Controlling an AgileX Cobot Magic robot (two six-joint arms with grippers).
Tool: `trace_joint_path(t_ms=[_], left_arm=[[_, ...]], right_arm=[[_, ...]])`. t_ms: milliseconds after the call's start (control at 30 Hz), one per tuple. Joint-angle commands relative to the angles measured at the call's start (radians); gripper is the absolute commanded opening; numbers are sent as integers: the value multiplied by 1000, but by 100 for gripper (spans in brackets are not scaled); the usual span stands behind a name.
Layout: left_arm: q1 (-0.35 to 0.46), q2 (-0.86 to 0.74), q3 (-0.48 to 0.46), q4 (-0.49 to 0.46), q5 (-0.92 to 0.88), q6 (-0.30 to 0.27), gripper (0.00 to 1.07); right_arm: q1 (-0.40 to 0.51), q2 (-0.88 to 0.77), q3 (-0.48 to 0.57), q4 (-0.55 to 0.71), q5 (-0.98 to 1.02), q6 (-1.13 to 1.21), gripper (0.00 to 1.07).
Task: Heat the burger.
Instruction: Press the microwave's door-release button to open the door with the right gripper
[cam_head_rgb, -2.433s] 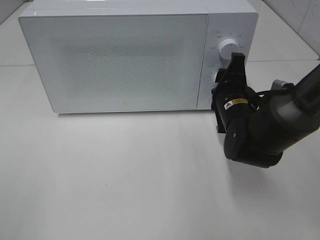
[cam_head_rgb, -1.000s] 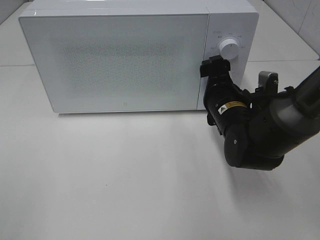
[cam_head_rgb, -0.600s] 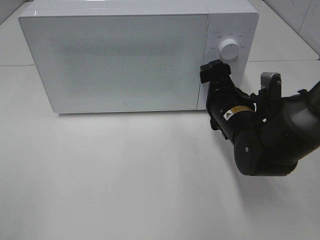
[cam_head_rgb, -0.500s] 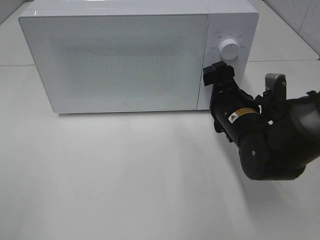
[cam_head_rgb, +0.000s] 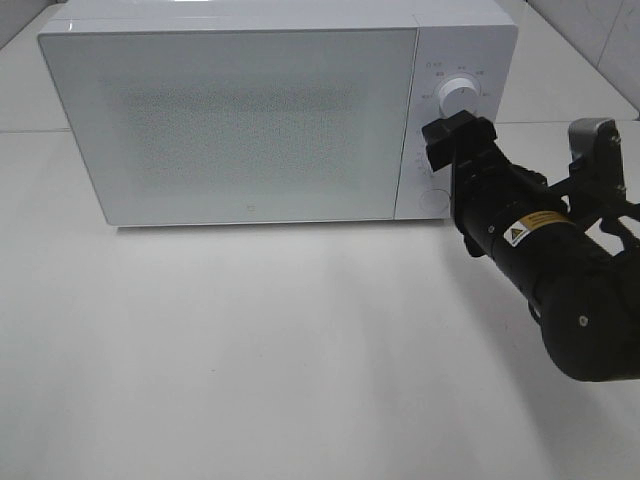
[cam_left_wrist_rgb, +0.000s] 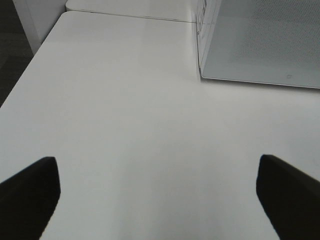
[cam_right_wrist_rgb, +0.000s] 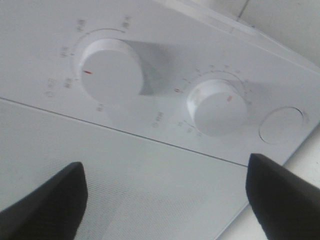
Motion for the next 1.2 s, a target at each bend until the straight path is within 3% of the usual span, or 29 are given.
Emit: trace_joint_path(t_ms=[33, 367, 533, 667, 933, 1033, 1200], left_arm=[[3, -15, 1, -2, -15, 0, 101], [3, -15, 1, -2, -15, 0, 101], [3, -15, 1, -2, -15, 0, 101], [3, -15, 1, -2, -15, 0, 101], [3, -15, 1, -2, -15, 0, 101], [3, -15, 1, -2, -15, 0, 101], [3, -15, 1, -2, -15, 0, 101]], right_arm=[[-5, -72, 12, -19, -179, -140, 76], [-9, -255, 10, -6, 96, -625, 76], [-65, -351, -4, 8, 333, -860, 76], [-163, -420, -46, 14, 641, -1046, 76], [-318, -468, -125, -25, 1043, -1138, 76], [-390, -480, -196, -120, 1300, -1119, 76], [-429, -483, -266, -219, 1531, -1085, 76]])
